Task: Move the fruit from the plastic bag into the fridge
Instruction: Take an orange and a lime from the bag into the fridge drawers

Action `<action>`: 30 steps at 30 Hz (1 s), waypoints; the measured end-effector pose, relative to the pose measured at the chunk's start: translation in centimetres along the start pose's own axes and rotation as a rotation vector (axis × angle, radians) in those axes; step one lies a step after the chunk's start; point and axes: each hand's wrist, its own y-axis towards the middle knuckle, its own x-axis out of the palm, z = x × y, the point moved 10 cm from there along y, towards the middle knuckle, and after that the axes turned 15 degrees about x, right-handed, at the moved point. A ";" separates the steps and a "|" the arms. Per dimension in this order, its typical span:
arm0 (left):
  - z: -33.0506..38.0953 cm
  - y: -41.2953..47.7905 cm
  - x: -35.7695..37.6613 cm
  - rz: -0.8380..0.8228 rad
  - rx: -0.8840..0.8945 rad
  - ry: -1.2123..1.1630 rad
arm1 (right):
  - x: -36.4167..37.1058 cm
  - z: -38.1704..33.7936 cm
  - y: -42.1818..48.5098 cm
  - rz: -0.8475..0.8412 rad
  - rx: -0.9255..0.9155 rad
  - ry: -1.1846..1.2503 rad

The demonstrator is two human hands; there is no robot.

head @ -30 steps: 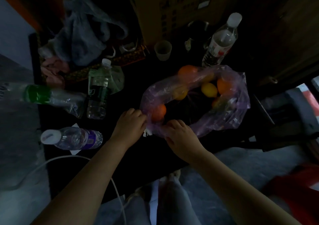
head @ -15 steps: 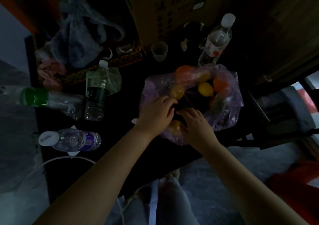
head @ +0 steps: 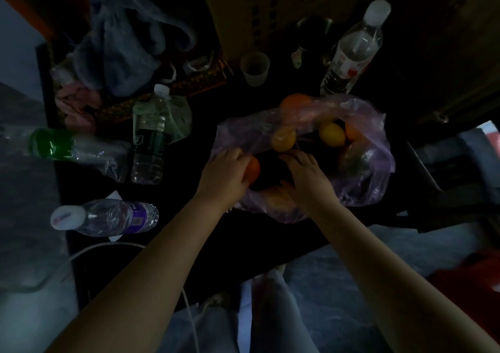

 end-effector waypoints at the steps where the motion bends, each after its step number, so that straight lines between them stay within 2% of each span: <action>1: -0.3 -0.1 0.1 -0.011 -0.013 0.004 | 0.1 0.2 0.1 0.002 0.001 -0.009; 4: -0.7 -0.3 -0.1 -0.003 -0.027 0.005 | 0.1 0.7 0.3 0.004 0.012 -0.032; 8: -0.9 -0.3 0.9 -0.092 -0.012 0.067 | 0.1 1.0 0.5 -0.004 0.028 -0.055; 11: -1.0 -0.1 1.4 -0.094 -0.011 0.080 | 0.4 1.2 0.6 -0.037 0.044 -0.058; 18: -1.0 0.3 2.0 -0.051 -0.080 -0.004 | 0.6 2.2 0.7 -0.095 0.079 0.015; 23: -0.6 0.6 2.1 -0.061 -0.085 0.022 | 0.6 2.5 0.6 -0.109 0.080 0.030; 30: -0.2 0.5 1.4 0.003 -0.085 -0.032 | 0.1 3.0 0.0 -0.055 0.096 0.085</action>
